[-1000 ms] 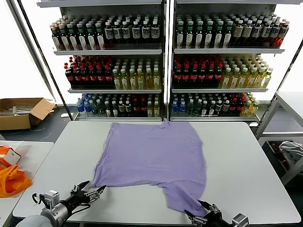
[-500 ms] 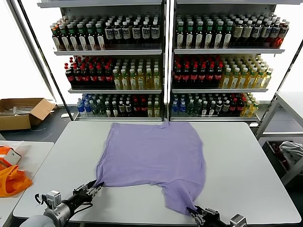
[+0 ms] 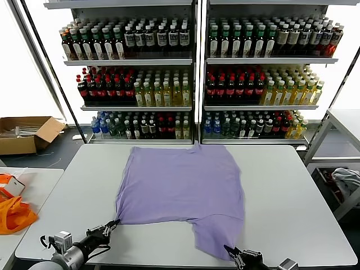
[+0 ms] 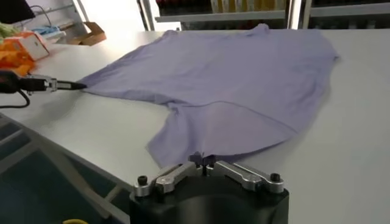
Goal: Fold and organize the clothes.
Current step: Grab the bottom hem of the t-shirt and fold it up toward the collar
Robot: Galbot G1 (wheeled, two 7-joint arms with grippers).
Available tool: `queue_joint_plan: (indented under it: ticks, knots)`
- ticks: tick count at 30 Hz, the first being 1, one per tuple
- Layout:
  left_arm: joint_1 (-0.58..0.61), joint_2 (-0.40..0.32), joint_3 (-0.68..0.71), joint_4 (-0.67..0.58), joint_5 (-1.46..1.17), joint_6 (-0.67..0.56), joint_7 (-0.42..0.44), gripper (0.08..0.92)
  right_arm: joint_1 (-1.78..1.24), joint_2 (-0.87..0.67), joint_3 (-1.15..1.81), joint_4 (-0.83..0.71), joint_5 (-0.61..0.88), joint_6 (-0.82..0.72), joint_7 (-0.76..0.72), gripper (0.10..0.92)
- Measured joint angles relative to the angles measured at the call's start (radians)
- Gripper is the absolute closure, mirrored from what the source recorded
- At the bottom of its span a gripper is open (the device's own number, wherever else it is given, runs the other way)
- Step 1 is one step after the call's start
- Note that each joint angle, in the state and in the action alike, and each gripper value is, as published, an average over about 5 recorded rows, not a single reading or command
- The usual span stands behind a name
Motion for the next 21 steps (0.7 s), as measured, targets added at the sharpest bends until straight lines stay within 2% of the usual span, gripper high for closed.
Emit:
queue_joint_plan:
  ticks: [12, 21]
  knots:
    - [0.116, 0.016, -0.079, -0.118, 0.023, 0.017, -0.006, 0.911, -0.099, 0.016, 0.05, 0.039, 0.036, 0.086, -0.025, 0.917]
    - [0.104, 0.023, -0.088, -0.122, 0.021, 0.005, -0.001, 0.911, 0.022, 0.058, 0.035, 0.003, 0.135, 0.146, 0.024, 0.917]
